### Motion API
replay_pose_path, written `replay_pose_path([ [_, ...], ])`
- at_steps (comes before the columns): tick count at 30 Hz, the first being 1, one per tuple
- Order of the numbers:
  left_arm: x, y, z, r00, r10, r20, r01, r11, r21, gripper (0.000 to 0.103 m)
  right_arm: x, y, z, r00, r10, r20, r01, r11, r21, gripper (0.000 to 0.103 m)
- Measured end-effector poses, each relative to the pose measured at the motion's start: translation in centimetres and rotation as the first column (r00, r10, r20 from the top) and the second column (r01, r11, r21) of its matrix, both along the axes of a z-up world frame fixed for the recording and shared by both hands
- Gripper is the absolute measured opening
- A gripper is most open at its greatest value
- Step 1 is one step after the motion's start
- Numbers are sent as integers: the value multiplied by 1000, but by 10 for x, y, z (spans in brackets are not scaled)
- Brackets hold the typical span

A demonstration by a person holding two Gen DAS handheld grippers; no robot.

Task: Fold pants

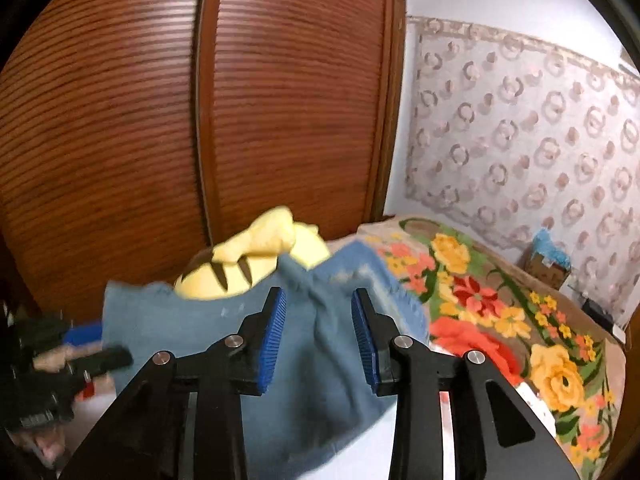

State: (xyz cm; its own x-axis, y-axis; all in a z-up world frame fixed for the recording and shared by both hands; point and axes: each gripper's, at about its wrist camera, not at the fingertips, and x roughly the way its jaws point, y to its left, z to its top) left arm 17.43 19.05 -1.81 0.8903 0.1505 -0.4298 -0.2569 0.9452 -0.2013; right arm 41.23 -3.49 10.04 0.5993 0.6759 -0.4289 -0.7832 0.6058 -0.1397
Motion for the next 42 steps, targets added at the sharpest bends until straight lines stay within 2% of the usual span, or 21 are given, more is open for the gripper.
replay_pose_path([
  [1,-1,-1,0,1000,-3,1,3,1000,7,48,-1,-2,-4,1000,2,-7,-2,1000,-11,35],
  [3,-2,-2,2,1000,-7,-5,7,1000,25,51,2,-6,-8,1000,8,-30,-8,1000,-26,35],
  [5,-2,-3,2,999,-23,-23,24,999,32,62,7,-9,-11,998,13,-53,-16,999,-40,35],
  [11,6,-8,-19,989,-61,-133,68,997,45,64,37,-5,-9,993,-77,-87,69,994,-89,35],
  [14,10,-4,-33,979,-71,-192,76,997,16,64,50,-1,-11,985,-141,-96,131,986,-107,35],
  [17,10,-2,-40,974,-81,-211,81,997,-6,64,52,0,-9,980,-163,-117,153,984,-89,35],
  [26,-6,-8,-27,978,-67,-199,78,996,46,64,6,-9,8,981,-161,-110,159,987,-25,35],
  [36,-36,-21,-5,983,-80,-168,96,992,86,64,-65,-38,-1,978,-177,-111,179,984,3,36],
  [39,-46,-27,0,983,-97,-155,113,989,93,76,-90,-49,-3,976,-188,-109,190,982,9,39],
  [42,-55,-35,6,982,-123,-144,139,985,105,81,-109,-59,-3,974,-206,-95,208,978,15,43],
])
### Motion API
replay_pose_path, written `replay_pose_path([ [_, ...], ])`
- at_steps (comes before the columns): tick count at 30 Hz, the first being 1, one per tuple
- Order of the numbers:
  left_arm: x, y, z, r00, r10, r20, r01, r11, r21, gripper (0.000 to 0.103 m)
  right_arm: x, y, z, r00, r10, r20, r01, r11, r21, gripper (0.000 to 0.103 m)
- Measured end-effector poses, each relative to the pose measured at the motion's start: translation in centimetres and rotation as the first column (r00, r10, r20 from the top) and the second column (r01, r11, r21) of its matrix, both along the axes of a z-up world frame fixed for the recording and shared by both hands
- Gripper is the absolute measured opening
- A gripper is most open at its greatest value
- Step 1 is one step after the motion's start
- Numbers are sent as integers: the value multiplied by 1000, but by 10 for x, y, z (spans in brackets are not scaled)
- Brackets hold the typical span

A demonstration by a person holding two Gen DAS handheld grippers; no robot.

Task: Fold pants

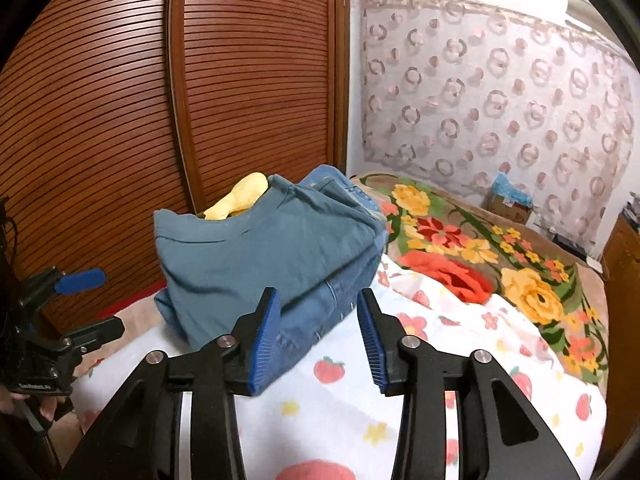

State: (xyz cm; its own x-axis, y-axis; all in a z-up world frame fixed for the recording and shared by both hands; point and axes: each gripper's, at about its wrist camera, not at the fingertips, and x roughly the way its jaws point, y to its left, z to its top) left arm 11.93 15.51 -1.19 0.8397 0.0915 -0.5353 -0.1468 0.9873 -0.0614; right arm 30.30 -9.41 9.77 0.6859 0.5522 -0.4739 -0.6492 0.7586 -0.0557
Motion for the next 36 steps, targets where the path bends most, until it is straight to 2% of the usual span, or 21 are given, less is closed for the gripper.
replay_pose_path([
  [4,-12,-12,9,1000,-22,18,22,999,27,91,-23,-10,3,1000,-6,1,6,1000,18,46],
  [8,-25,-22,20,999,-18,43,16,999,50,102,-44,-19,3,1000,-21,8,21,999,34,53],
  [18,-52,-43,42,993,-71,92,66,996,62,103,-96,-42,2,996,-77,39,74,995,70,69],
  [25,-67,-65,54,985,-123,119,114,990,81,103,-132,-60,-2,991,-129,45,123,987,102,70],
  [29,-72,-81,58,985,-123,124,111,988,105,103,-149,-69,-5,988,-152,38,147,982,118,70],
  [36,-76,-101,56,979,-172,113,164,983,78,103,-182,-86,-7,977,-208,42,200,970,139,70],
])
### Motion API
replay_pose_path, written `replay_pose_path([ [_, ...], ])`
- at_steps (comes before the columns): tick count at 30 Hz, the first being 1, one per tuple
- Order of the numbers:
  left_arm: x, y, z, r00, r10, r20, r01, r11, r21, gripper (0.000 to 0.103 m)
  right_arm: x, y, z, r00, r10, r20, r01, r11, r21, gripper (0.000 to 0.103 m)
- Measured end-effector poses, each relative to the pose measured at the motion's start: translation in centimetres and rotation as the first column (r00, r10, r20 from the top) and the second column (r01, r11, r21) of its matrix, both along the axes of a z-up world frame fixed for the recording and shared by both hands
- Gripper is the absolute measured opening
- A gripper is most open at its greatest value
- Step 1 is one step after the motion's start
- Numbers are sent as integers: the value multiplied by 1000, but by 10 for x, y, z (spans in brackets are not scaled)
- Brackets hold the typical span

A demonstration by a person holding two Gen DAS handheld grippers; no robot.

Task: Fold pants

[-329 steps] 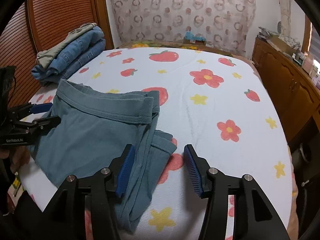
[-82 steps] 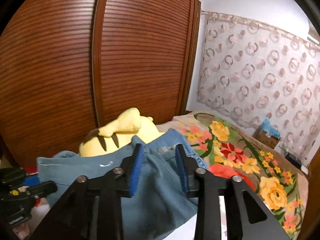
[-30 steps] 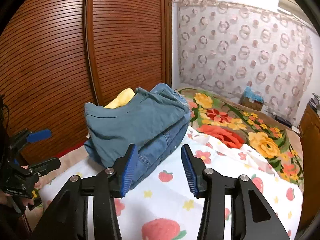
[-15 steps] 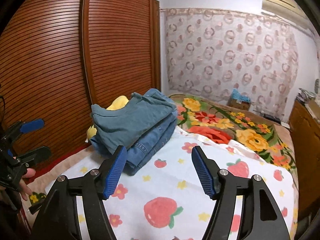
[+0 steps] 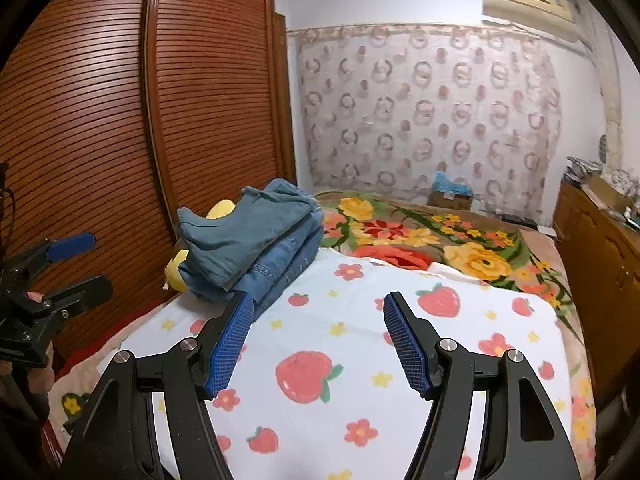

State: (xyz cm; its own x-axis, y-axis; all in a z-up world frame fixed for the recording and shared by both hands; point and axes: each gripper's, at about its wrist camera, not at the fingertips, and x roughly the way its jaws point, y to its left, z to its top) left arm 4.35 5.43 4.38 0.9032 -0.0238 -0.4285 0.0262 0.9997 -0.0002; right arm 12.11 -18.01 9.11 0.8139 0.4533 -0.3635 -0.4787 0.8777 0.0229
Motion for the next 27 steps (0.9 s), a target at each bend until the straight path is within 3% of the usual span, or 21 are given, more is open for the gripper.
replay_pose_path([
  [10,-6,-33,-10,998,-46,-41,45,999,-4,103,-43,-13,-1,998,-51,27,50,999,13,70],
  [27,-13,-66,-11,996,-74,-44,73,997,-8,103,-83,-16,-5,967,-255,-23,256,966,23,70],
])
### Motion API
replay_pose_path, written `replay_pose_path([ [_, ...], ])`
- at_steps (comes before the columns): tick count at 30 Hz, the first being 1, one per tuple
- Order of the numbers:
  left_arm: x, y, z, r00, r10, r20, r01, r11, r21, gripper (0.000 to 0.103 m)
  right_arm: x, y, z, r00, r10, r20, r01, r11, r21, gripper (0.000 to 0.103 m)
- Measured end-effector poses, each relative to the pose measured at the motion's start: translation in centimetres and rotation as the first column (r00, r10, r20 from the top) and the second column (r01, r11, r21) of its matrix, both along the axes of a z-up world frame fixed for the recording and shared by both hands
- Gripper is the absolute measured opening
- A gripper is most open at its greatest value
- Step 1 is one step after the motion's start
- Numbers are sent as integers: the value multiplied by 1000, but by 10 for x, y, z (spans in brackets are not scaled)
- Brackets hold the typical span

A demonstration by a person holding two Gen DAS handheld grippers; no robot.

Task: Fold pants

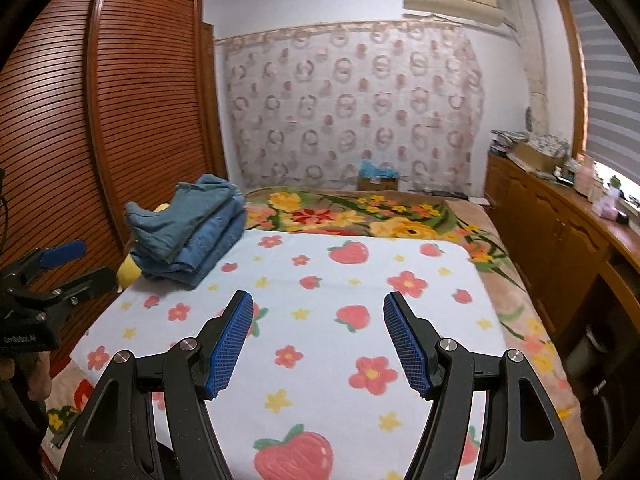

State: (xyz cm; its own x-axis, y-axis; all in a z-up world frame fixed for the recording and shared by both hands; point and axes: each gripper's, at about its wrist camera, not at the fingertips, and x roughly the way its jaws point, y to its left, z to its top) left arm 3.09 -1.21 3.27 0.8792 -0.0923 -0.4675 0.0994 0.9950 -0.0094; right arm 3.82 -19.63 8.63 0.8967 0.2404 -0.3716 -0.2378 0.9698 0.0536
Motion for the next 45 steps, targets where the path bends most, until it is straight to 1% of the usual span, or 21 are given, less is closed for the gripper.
replay_pose_path([
  [8,2,-8,10,1000,-5,14,5,1000,-2,103,-12,4,8,998,-55,28,54,998,13,70],
  [17,-2,-11,27,999,-10,44,11,1000,-5,103,-27,13,11,995,-69,72,68,998,18,70],
  [18,-3,-11,29,999,-9,48,10,1000,-6,103,-32,13,8,994,-71,79,69,997,18,70],
  [28,-11,0,47,997,8,78,-6,1000,-22,103,-52,15,5,986,-90,139,87,996,27,70],
  [32,-14,3,48,996,18,86,-16,1000,-27,103,-53,12,-3,986,-87,144,84,996,25,70],
  [36,-15,5,49,996,20,86,-18,999,-27,103,-51,12,-4,986,-85,142,82,996,25,70],
  [45,-15,6,49,996,21,85,-18,999,-28,103,-47,9,1,987,-80,137,77,997,24,70],
])
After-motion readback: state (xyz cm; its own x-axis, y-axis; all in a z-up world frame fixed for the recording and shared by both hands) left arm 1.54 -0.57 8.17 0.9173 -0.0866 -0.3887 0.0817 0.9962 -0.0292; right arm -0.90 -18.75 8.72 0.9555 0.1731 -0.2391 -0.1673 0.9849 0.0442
